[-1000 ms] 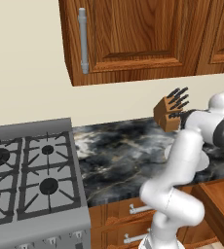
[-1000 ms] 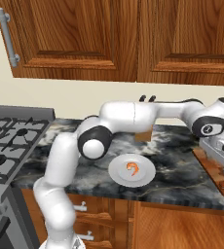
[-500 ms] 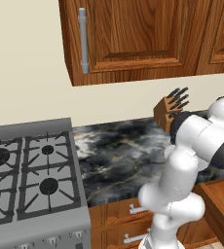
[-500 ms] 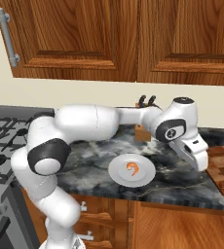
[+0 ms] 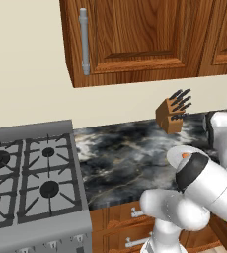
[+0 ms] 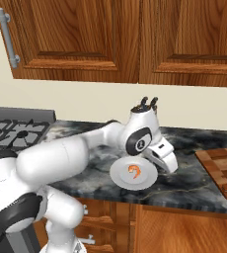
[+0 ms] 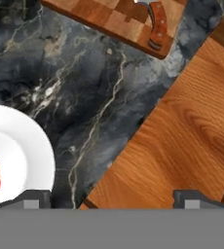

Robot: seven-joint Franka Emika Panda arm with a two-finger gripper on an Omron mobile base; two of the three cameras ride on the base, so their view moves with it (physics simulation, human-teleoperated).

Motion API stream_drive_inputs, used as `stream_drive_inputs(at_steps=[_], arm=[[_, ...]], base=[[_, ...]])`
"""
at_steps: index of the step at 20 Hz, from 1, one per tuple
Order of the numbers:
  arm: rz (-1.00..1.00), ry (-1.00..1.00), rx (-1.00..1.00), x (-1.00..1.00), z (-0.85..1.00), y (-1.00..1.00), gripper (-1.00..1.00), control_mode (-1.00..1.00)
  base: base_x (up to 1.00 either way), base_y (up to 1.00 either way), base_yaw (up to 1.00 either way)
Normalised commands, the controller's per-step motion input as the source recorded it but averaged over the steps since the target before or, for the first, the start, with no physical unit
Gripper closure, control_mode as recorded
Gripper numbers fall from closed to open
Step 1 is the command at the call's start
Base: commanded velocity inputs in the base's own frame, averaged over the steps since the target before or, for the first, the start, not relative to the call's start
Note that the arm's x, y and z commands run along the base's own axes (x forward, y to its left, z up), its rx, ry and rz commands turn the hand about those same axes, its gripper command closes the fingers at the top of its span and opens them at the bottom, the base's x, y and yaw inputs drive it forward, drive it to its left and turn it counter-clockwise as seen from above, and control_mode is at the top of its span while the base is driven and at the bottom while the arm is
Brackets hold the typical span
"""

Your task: Pick up the knife from the drawer and place it on the cutting board. Then place the meat from the plate to the cutting board.

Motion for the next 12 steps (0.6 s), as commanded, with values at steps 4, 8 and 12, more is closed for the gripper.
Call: stream_drive_inputs(at_steps=[4,8,12], arm=[[0.25,0.0,-0.03,0.01,0.05,0.46,-1.0,-1.0],[0.26,0.0,-0.01,0.09,0.09,0.27,-1.0,-1.0],[0.27,0.01,-0.01,0.09,0.02,0.26,-1.0,-1.0]], base=[[0.0,0.0,0.0],[0.0,0.0,0.0],[0.0,0.0,0.0]])
